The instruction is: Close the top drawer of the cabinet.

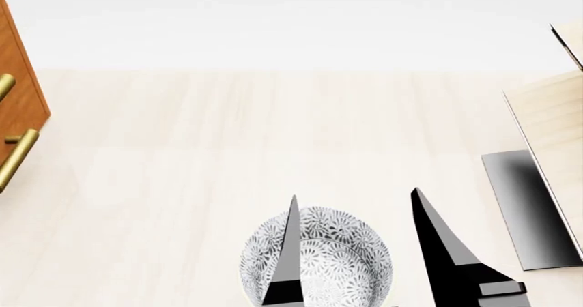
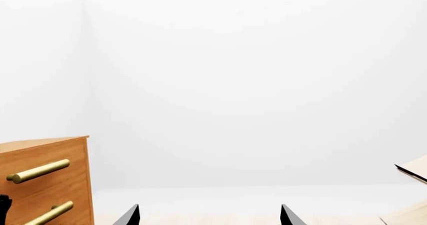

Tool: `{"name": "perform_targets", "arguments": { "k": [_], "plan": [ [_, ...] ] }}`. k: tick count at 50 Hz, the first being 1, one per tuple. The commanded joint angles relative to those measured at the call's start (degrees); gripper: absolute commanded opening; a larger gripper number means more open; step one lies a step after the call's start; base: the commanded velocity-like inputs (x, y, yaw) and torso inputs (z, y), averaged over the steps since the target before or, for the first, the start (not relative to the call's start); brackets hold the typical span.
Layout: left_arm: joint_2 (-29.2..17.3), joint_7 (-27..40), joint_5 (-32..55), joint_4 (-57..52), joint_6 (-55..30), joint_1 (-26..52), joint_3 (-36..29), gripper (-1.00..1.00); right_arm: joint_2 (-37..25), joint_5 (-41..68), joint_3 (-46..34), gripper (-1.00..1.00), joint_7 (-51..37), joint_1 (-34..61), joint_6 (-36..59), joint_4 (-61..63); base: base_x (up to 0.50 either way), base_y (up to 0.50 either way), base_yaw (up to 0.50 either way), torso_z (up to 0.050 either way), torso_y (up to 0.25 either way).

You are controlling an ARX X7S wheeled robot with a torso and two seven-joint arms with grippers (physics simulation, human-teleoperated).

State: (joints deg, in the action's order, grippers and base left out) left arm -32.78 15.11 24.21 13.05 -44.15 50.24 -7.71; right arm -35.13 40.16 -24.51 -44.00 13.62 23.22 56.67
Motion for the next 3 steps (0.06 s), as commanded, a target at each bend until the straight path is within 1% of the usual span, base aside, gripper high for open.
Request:
{"name": "perform_targets", "arguments": {
  "k": [1, 3],
  "plan": [
    [-1.77, 2.77, -4.59, 1.5, -1.28, -1.9, 2.21, 1.0, -0.26, 0.21, -0.6, 1.0, -0.5, 0.53, 0.26, 0.32, 0.0, 0.0, 0.0, 0.0, 0.0],
    [-1.81, 2.85, -4.71, 1.24, -1.39, -1.67, 2.04, 1.0, -0.35, 0.11, -0.65, 1.0, -0.4, 0.43, 0.02, 0.16, 0.0, 0.0, 0.0, 0.0, 0.0]
  ]
}}
